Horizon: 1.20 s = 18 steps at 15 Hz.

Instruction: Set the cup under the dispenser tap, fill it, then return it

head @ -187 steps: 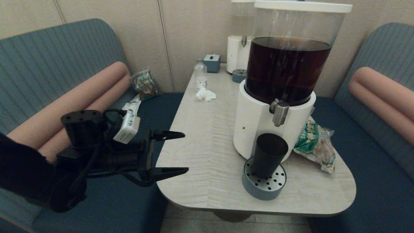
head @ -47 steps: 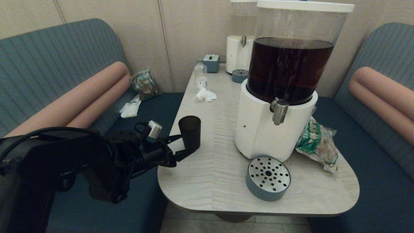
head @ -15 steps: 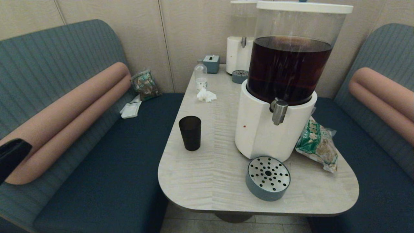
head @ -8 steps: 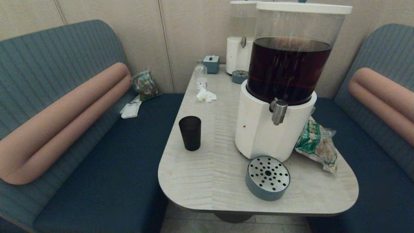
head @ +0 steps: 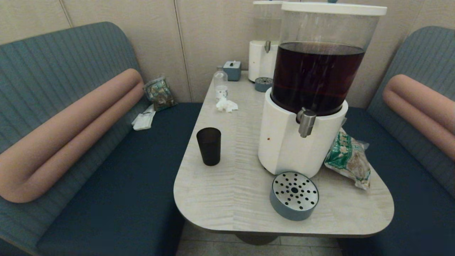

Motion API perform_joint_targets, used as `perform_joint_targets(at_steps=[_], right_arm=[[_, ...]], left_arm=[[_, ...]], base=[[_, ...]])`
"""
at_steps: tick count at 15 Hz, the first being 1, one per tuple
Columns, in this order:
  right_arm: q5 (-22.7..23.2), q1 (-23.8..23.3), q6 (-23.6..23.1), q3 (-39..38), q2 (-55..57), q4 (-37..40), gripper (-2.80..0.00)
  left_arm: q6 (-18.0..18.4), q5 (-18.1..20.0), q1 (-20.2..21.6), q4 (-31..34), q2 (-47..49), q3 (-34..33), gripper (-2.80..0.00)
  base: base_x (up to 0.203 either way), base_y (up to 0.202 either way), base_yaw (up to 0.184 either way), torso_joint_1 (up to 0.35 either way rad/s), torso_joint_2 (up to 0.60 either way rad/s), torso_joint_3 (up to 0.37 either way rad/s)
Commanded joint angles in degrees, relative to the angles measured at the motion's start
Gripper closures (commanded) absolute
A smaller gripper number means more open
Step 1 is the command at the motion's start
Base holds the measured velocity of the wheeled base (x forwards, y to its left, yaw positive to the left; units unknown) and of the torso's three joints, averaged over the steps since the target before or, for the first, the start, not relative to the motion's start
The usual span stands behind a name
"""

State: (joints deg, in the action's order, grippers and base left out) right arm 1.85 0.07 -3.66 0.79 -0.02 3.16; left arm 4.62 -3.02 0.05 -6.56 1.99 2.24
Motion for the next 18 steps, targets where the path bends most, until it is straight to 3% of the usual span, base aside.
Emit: perform_joint_targets(at_steps=[1, 3, 4, 6, 18], right_arm=[[-0.01, 0.01, -0.03, 0.0, -0.06, 0.01, 0.0], [-0.01, 0.01, -0.03, 0.0, -0.06, 0.09, 0.0], [-0.01, 0.01, -0.03, 0.0, -0.06, 0.01, 0.0], [-0.01, 0.01, -0.03, 0.0, -0.06, 0.01, 0.0], [-0.45, 0.01, -0.3, 0.17, -0.06, 0.18, 0.0]], left_arm=[[0.03, -0.16, 0.04, 0.98, -2.05, -2.24, 0.0], [-0.22, 4.75, 0.03, 5.46, -1.98, -2.2, 0.0], [-1.26, 5.44, -0.02, 9.3, -1.98, -1.35, 0.0], [-3.22, 5.05, -0.05, 10.42, -1.99, -0.74, 0.0], [-3.39, 5.05, -0.05, 9.9, -1.99, -0.92, 0.0]], base=[[0.0, 0.0, 0.0, 0.0, 0.0, 0.0], [0.0, 0.0, 0.0, 0.0, 0.0, 0.0], [0.0, 0.0, 0.0, 0.0, 0.0, 0.0], [0.0, 0.0, 0.0, 0.0, 0.0, 0.0], [0.0, 0.0, 0.0, 0.0, 0.0, 0.0]])
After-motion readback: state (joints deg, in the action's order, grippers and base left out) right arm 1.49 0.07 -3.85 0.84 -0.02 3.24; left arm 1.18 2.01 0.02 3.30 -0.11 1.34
